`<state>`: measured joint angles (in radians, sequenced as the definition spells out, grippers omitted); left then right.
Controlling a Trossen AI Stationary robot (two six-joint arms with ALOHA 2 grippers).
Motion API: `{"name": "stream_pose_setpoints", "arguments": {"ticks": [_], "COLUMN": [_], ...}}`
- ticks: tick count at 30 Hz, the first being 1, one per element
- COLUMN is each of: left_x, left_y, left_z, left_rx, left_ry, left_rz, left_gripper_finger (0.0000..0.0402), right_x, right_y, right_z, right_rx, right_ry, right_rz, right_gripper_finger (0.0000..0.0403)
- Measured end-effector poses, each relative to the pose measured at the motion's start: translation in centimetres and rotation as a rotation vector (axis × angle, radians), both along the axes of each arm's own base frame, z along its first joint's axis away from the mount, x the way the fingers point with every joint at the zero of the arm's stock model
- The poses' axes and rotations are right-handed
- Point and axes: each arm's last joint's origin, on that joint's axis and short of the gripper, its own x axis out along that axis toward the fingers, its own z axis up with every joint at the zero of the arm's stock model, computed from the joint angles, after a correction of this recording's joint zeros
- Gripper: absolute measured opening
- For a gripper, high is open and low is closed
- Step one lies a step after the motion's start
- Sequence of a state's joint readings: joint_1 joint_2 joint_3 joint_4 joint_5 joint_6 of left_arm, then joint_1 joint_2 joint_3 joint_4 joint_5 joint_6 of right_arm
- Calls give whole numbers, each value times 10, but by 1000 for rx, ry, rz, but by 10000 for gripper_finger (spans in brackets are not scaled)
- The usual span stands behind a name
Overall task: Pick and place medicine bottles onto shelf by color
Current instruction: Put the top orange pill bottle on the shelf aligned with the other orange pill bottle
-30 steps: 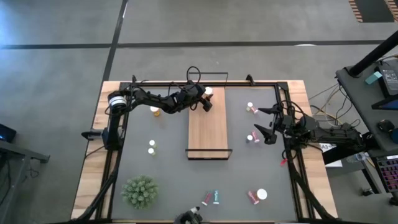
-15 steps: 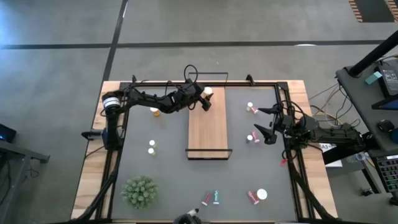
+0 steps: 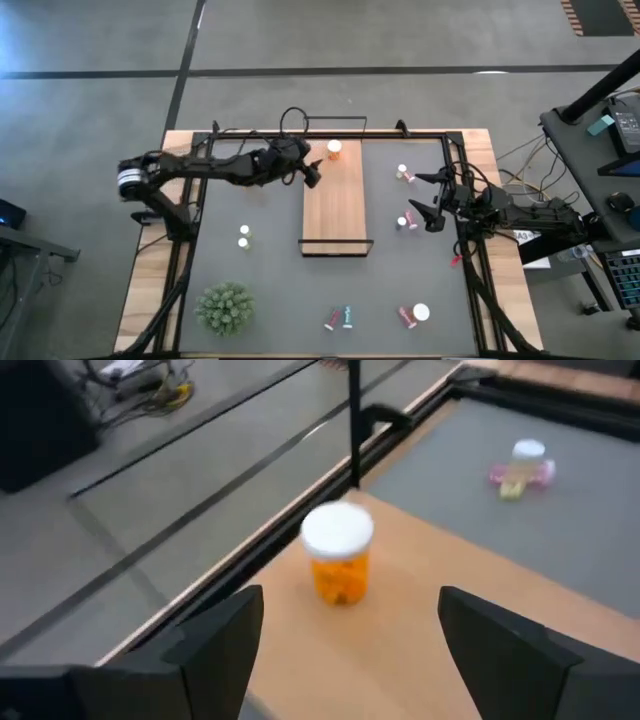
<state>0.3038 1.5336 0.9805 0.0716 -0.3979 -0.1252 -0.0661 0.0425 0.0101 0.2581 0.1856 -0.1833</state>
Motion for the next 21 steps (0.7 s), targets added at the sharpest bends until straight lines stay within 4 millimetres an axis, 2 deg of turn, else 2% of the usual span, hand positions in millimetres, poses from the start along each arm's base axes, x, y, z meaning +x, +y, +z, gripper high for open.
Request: {"name": "stream_pose_setpoints", "arguments": {"ticks": [5,14,21], "left_x": [-27,-74,-94], "left_y": [-26,-57,-68], "left_z": [5,-23,-41], "left_rx": [-71,-168,-211], "left_ry": [7,0,-28], "left_rz": [87,359,534], "left_gripper_finger": [284,284,284], "right_x": [0,0,0], "right_y": [0,0,0], "right_z": [0,0,0], "right_rx": [0,0,1], "right_ry": [0,3,4], "right_rz": [0,0,0], "right_gripper_finger": [350,350,350]}}
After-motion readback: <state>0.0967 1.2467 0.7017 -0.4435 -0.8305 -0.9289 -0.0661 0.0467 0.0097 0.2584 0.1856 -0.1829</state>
